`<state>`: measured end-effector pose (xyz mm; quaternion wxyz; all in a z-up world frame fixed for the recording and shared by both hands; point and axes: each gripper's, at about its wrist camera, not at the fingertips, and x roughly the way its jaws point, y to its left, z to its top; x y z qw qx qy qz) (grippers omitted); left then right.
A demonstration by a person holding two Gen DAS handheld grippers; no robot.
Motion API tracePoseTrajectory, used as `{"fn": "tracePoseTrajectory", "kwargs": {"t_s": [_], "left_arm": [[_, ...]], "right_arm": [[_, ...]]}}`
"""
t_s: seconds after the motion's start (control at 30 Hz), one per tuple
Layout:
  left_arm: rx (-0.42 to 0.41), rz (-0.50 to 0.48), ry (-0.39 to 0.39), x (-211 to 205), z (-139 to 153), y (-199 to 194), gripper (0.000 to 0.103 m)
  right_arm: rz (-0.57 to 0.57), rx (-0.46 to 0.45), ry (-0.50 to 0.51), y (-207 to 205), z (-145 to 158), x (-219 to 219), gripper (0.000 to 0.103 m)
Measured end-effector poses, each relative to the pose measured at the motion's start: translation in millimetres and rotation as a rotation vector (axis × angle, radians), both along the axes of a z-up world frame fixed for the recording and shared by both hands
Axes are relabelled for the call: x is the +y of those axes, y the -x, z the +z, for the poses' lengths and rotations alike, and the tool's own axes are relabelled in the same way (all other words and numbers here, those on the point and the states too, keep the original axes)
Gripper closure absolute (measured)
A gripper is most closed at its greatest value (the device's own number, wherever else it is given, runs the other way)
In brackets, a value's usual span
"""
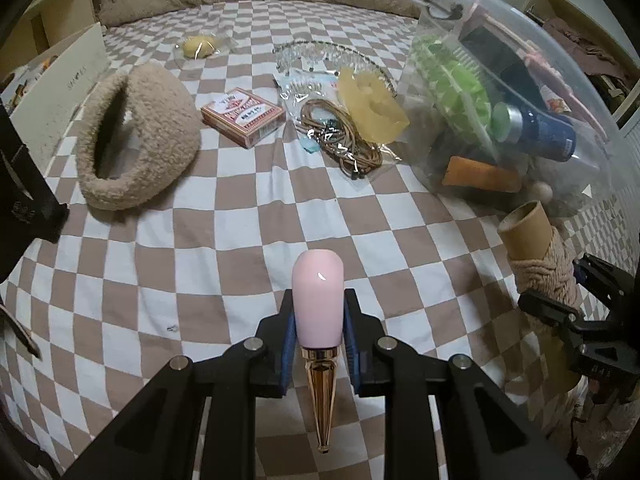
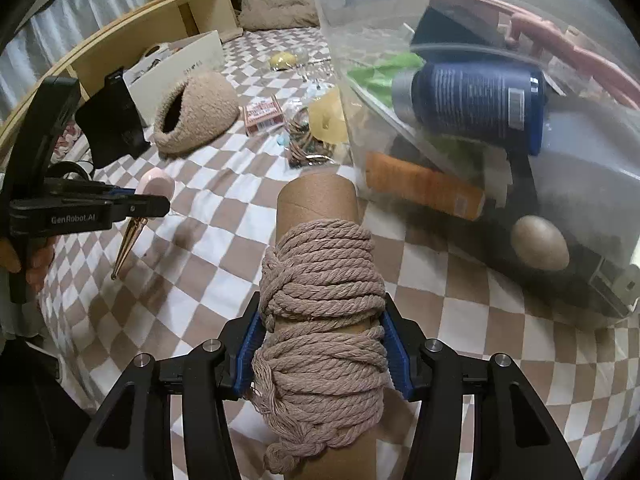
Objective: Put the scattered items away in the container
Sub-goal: 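Carry the pink tool and rope tube over the clear box with both tools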
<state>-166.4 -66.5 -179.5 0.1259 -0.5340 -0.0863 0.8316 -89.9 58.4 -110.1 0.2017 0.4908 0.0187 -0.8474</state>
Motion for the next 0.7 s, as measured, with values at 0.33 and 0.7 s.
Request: {"fn": "tracePoseTrajectory", "kwargs": {"t_s": [0.33,0.7], "left_arm": [[0.07,-0.01,-0.002,13.2,29.8,-8.5,0.082],[0.139,-0.048,-0.055,39.9,61.2,-14.5,0.082]], "right_arm": [[-0.043,0.082,0.033,-7.0,25.4,19.1,0.049],[-0.128,0.187,0.114,-30.1,74.0,64.3,0.049]]}}
